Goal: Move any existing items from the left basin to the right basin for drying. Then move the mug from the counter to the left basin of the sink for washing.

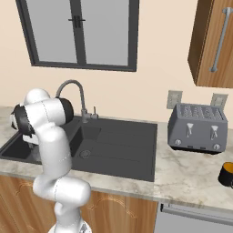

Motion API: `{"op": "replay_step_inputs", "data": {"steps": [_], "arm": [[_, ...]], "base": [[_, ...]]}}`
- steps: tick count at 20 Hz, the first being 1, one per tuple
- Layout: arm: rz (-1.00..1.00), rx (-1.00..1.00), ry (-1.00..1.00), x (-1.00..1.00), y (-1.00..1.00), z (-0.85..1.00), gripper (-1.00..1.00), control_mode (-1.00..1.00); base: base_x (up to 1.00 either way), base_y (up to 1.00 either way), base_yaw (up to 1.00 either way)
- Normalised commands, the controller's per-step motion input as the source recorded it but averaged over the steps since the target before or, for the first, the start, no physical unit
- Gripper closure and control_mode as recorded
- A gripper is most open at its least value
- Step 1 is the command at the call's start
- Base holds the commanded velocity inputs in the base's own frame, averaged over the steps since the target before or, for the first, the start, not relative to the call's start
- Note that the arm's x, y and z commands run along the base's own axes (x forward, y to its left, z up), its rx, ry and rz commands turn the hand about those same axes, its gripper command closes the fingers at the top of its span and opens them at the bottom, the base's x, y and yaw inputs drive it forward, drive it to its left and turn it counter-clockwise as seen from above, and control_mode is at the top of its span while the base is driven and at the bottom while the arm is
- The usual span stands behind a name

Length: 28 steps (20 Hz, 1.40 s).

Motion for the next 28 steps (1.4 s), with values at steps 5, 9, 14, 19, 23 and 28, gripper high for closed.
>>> {"op": "replay_step_inputs", "data": {"steps": [5, 9, 14, 19, 23, 28], "arm": [[-0.02, -0.02, -0.12, 0.17, 0.06, -0.17, -1.00, -1.00], [-0.02, 0.00, -0.09, 0.25, 0.03, -0.05, -1.00, -1.00], [-0.01, 0.00, -0.10, 0.07, 0.00, -0.14, -1.00, -1.00], [-0.01, 0.00, -0.06, -0.02, -0.23, -0.36, -1.00, -1.00], [0.00, 0.00, -0.04, -0.02, -0.23, -0.30, -1.00, -1.00], [0.00, 0.00, -0.01, 0.01, -0.06, -0.25, -1.00, -1.00]], "base": [[0.00, 0.00, 0.00], [0.00, 0.00, 0.00], [0.00, 0.00, 0.00], [0.00, 0.00, 0.00], [0.00, 0.00, 0.00], [0.00, 0.00, 0.00]]}}
